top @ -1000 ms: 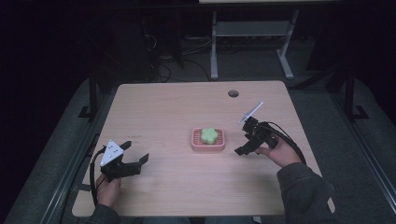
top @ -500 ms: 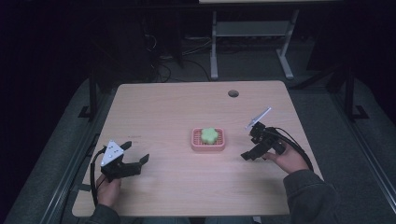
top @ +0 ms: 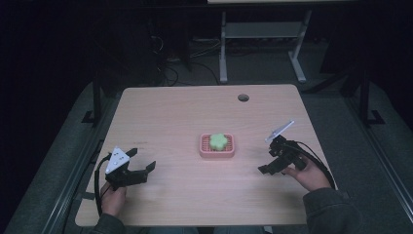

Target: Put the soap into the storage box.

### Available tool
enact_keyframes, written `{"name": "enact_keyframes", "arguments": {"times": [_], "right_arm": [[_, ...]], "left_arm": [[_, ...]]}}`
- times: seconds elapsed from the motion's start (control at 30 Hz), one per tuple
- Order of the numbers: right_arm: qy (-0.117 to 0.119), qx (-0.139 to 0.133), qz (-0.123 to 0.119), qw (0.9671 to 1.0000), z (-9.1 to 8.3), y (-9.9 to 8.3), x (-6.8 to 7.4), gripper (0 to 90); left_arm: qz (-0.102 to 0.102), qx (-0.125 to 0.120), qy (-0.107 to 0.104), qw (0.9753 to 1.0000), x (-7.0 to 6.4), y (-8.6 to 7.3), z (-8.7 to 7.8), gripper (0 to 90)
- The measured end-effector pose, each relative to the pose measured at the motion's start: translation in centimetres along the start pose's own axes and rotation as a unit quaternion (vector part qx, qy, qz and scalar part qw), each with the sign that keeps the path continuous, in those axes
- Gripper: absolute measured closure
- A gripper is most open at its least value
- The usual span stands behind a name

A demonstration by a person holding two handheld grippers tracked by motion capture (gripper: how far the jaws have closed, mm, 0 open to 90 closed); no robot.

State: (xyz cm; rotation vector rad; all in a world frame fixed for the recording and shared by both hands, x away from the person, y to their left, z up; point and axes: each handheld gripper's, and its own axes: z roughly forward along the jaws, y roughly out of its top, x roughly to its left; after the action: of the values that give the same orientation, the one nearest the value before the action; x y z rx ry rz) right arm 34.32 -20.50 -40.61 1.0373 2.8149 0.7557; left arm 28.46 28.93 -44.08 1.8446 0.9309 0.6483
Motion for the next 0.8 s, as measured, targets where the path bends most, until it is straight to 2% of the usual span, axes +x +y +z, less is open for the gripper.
{"name": "enact_keyframes", "arguments": {"times": [0.2, 0.37, 0.47, 0.6, 0.77, 0.8], "right_arm": [[-0.002, 0.002, 0.003, 1.0, -0.1, -1.0, 0.3, 17.8], [-0.004, 0.002, 0.008, 1.0, 0.0, -2.5, 0.6, 18.0], [-0.003, -0.003, 0.011, 0.9999, 0.1, -3.3, 0.8, 18.0], [-0.002, -0.007, 0.017, 0.9998, 0.0, -4.5, 1.0, 18.0], [-0.002, -0.018, 0.023, 0.9996, -0.2, -5.8, 1.3, 17.9], [0.0, -0.025, 0.028, 0.9993, -0.2, -6.4, 1.5, 17.9]], "left_arm": [[0.0, -0.003, -0.003, 1.0, -0.1, 0.0, 0.1, 14.1], [-0.002, -0.022, -0.023, 0.9995, -0.2, 0.2, -0.1, 14.1], [0.002, -0.023, -0.022, 0.9995, -0.3, 0.2, -0.1, 14.2], [0.0, -0.008, -0.013, 0.9999, -0.2, 0.1, 0.2, 14.1], [-0.002, -0.015, -0.016, 0.9998, -0.3, 0.1, 0.3, 14.1], [0.008, -0.021, -0.017, 0.9996, -0.5, 0.2, 0.2, 14.1]]}}
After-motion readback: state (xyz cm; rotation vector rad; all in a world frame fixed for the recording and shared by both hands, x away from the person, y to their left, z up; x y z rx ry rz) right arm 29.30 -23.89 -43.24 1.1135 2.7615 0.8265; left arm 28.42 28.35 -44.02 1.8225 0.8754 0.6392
